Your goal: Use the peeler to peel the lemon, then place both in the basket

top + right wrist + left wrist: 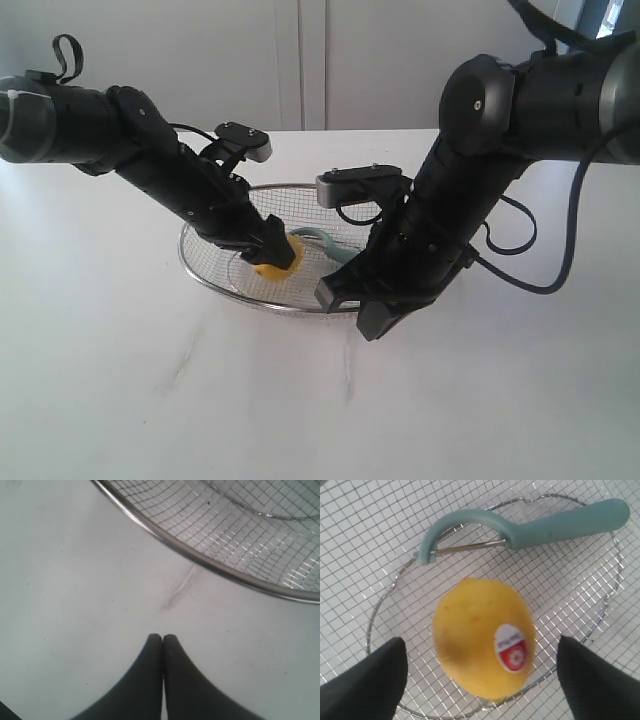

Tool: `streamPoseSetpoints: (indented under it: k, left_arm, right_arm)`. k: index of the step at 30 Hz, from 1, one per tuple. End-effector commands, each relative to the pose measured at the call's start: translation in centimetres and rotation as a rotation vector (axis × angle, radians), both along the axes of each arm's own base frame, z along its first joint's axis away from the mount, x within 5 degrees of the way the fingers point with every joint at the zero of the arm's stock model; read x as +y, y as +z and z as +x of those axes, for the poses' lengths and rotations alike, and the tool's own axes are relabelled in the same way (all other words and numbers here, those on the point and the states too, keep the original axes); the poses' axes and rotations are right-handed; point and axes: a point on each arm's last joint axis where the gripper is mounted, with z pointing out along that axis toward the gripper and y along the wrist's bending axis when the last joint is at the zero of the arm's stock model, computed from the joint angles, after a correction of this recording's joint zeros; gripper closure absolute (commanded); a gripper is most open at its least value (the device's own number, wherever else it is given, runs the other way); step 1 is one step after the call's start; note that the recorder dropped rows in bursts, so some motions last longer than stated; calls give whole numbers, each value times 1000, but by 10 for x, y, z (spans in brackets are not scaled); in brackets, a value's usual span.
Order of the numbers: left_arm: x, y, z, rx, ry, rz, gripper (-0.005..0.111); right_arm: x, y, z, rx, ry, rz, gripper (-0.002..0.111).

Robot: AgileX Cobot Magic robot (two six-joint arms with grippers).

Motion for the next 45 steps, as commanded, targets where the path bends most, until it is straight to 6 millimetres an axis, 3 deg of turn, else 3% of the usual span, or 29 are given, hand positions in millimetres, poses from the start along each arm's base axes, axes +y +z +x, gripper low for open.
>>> streamPoseSetpoints:
  k: [1, 8, 10, 16, 21, 26, 36, 41, 45]
  left_arm:
    - [1, 11, 0, -26, -5, -7, 23]
    - [6, 48, -3, -99, 19, -14, 24]
    - [10, 61, -9, -120, -11, 6, 30]
    - [34, 105, -37, -106, 32, 125, 68]
    - [57, 135, -54, -157, 107, 242, 107]
    - [62, 153, -62, -217, 114, 221, 107]
    - [61, 155, -61, -237, 119, 210, 107]
    - [61, 155, -61, -237, 119, 210, 107]
    - [61, 155, -61, -237, 119, 210, 107]
  right_arm:
    - [1, -2, -2, 13, 5, -2, 108]
    - [1, -2, -2, 13, 5, -2, 108]
    - [1, -2, -2, 13, 5, -2, 108]
    - [1, -2, -2, 15, 6, -3, 108]
    - [1, -2, -2, 15, 6, -3, 108]
    - [1, -2, -2, 13, 5, -3, 108]
    - [2, -1, 0, -9, -3, 5, 108]
    - [3, -1, 9, -118, -10, 16, 108]
    - [0, 3, 10, -117, -88, 8, 108]
